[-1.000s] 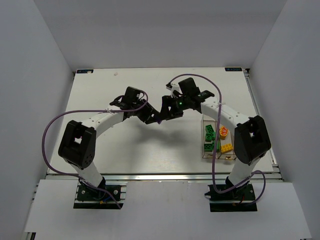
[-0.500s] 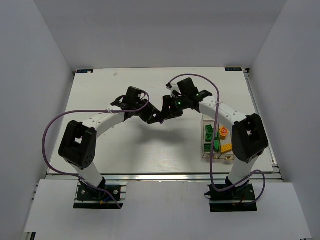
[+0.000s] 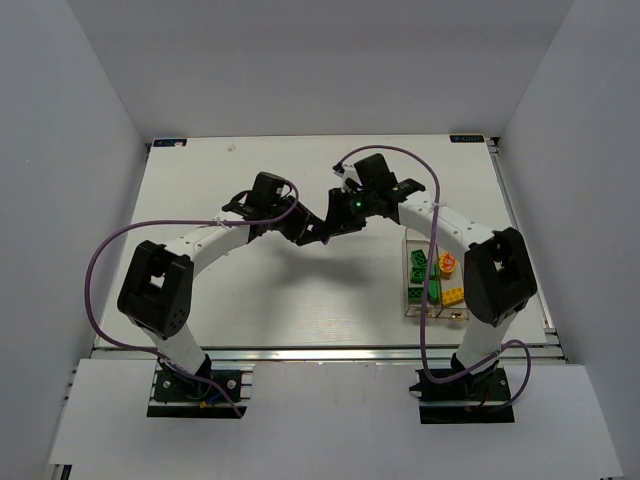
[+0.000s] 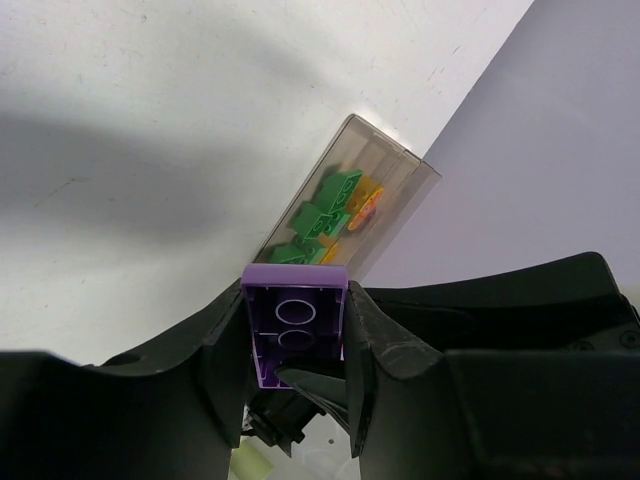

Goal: Sort the legos into containers by color

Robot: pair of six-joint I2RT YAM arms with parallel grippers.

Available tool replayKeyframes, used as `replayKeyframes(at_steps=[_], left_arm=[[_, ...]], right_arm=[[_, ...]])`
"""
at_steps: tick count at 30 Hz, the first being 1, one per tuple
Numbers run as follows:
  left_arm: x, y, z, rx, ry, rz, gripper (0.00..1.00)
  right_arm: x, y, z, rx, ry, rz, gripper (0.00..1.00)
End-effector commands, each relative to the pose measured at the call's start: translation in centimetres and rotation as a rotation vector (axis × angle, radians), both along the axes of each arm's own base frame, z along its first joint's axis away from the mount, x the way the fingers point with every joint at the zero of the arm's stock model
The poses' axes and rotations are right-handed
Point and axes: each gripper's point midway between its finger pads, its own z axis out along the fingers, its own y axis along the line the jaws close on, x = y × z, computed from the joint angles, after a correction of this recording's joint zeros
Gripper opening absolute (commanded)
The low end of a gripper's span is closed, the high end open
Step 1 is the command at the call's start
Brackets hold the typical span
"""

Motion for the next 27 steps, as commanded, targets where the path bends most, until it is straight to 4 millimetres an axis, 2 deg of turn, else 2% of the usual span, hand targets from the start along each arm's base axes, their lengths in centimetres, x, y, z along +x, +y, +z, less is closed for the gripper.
replayKeyframes(at_steps=[1, 4, 8, 10, 13, 16, 17, 19, 20, 21, 22, 23, 25, 26, 27], left_arm=[[-0.3, -1.8, 3.7, -0.096, -0.063, -0.057, 0.3], [0.0, -1.3, 3.7, -0.081, -0.071, -0.043, 0.65], [0.6, 0.0, 4.2, -0.057, -0.113, -0.022, 0.82], [0.9, 0.1, 4.6, -0.042, -0.132, -0.023, 0.86], [1.5, 0.3, 4.8, -0.031, -0.155, -0.034, 0.88], [2.0, 0.8, 5.0, -0.005, -0.181, -0.04, 0.9], [2.5, 1.5, 4.8, 0.032, -0.204, -0.034, 0.91], [2.8, 2.5, 5.6, 0.108, -0.248, -0.037, 0.96], [3.5, 3.7, 5.7, 0.203, -0.308, -0.031, 0.98], [3.3, 4.4, 5.6, 0.247, -0.317, -0.042, 0.98], [3.3, 4.8, 6.6, 0.265, -0.357, -0.044, 0.98], [3.4, 5.5, 6.6, 0.314, -0.4, -0.061, 0.98], [3.1, 6.1, 7.1, 0.34, -0.445, -0.071, 0.98], [2.3, 6.5, 7.1, 0.354, -0.47, -0.086, 0.98], [2.1, 6.8, 7.1, 0.362, -0.488, -0.09, 0.98]], right_arm=[[1.0, -0.3, 1.8, 0.017, -0.086, -0.008, 0.0], [0.8, -1.1, 2.3, 0.012, -0.116, -0.003, 0.0], [0.7, -3.5, 2.7, -0.032, -0.186, -0.002, 0.0], [0.5, -5.2, 1.8, -0.072, -0.206, -0.001, 0.0], [-0.1, -6.9, 1.9, -0.106, -0.25, 0.004, 0.0], [-0.4, -9.7, 2.2, -0.169, -0.309, -0.024, 0.0], [-0.2, -11.4, 2.6, -0.194, -0.335, -0.061, 0.0], [0.0, -13.9, 2.6, -0.281, -0.373, -0.1, 0.0], [0.2, -15.6, 3.9, -0.295, -0.408, -0.158, 0.0], [0.4, -17.4, 3.9, -0.338, -0.436, -0.178, 0.0], [0.7, -19.5, 4.2, -0.389, -0.461, -0.231, 0.0], [0.3, -20.7, 5.6, -0.412, -0.519, -0.247, 0.0], [0.2, -24.2, 5.5, -0.498, -0.531, -0.342, 0.0], [-0.6, -25.1, 5.6, -0.522, -0.527, -0.366, 0.0], [-1.0, -26.9, 4.9, -0.555, -0.491, -0.418, 0.0]])
